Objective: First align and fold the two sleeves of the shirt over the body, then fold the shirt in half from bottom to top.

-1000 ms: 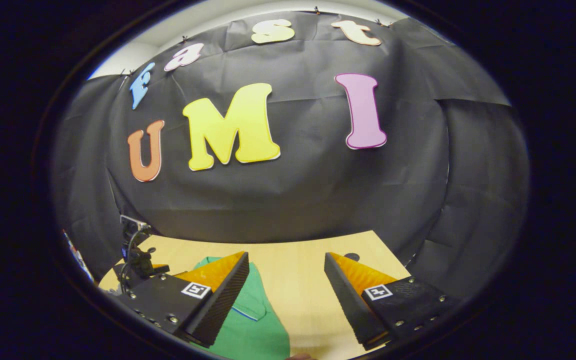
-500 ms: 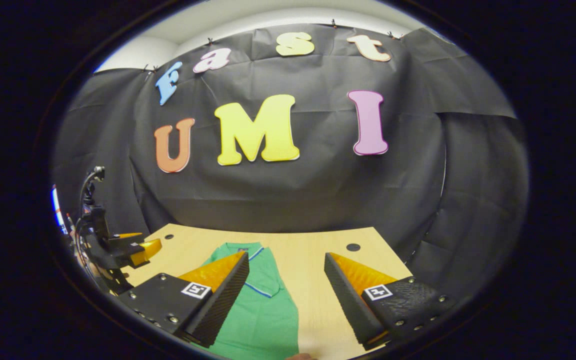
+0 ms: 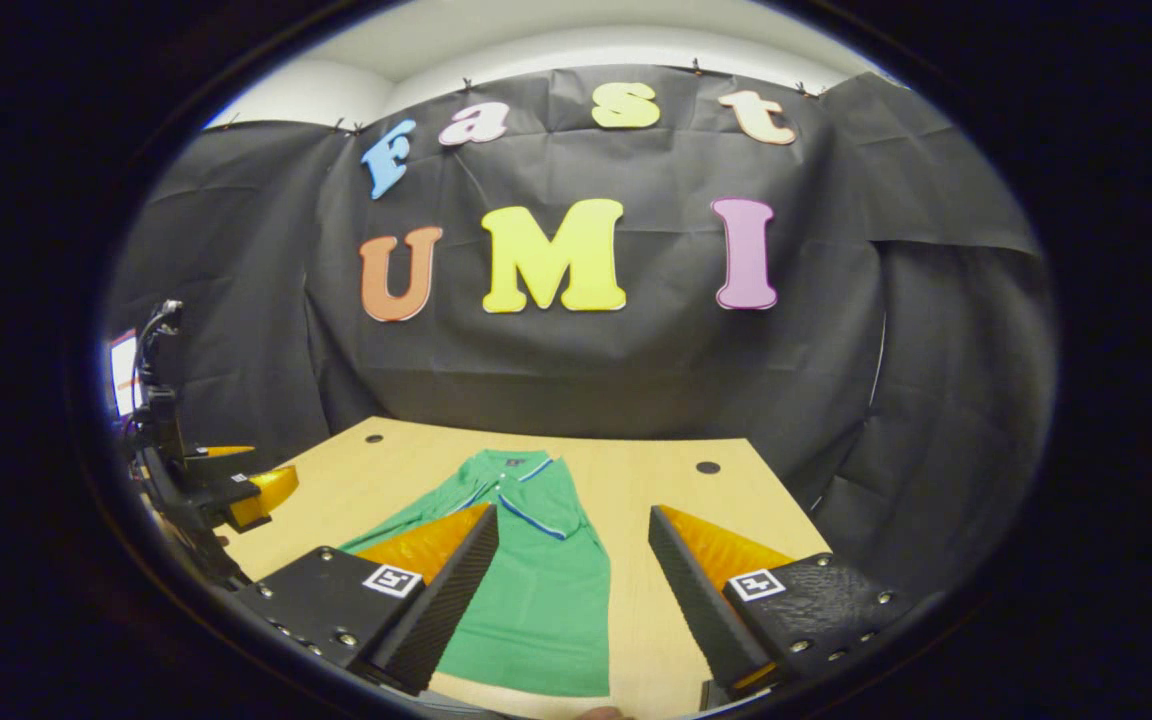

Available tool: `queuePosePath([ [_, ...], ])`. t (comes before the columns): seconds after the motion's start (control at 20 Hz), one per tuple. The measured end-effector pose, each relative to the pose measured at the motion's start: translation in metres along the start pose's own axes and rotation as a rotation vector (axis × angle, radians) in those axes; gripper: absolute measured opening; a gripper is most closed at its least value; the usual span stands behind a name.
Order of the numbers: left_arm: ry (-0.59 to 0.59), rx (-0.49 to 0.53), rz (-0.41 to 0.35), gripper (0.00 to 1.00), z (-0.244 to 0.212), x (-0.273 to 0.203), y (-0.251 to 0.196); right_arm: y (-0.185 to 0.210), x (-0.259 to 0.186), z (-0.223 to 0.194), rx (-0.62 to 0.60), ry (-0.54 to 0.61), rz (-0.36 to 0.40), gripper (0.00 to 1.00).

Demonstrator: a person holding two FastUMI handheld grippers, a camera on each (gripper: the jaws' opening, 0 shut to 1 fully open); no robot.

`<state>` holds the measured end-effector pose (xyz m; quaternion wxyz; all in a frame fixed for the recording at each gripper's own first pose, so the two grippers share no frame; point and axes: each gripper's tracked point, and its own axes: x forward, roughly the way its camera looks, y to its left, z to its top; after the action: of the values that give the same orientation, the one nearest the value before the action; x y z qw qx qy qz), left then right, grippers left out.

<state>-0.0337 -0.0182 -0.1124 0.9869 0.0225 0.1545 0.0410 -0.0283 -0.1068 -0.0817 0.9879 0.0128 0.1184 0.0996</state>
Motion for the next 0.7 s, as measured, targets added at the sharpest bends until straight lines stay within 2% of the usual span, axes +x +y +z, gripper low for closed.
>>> queuePosePath([
  [0.35,0.083,-0.039,-0.032,1.00,-0.053,-0.038,-0.002,0.007,-0.023,-0.059,-0.011,0.084,0.001,0.95],
  [0.55,0.175,-0.083,-0.035,1.00,-0.092,-0.043,0.000,0.010,-0.022,-0.093,-0.001,0.146,-0.003,0.95],
  [0.7,0.263,-0.084,-0.029,1.00,-0.125,-0.043,0.003,0.013,-0.015,-0.129,0.016,0.238,-0.004,0.96],
])
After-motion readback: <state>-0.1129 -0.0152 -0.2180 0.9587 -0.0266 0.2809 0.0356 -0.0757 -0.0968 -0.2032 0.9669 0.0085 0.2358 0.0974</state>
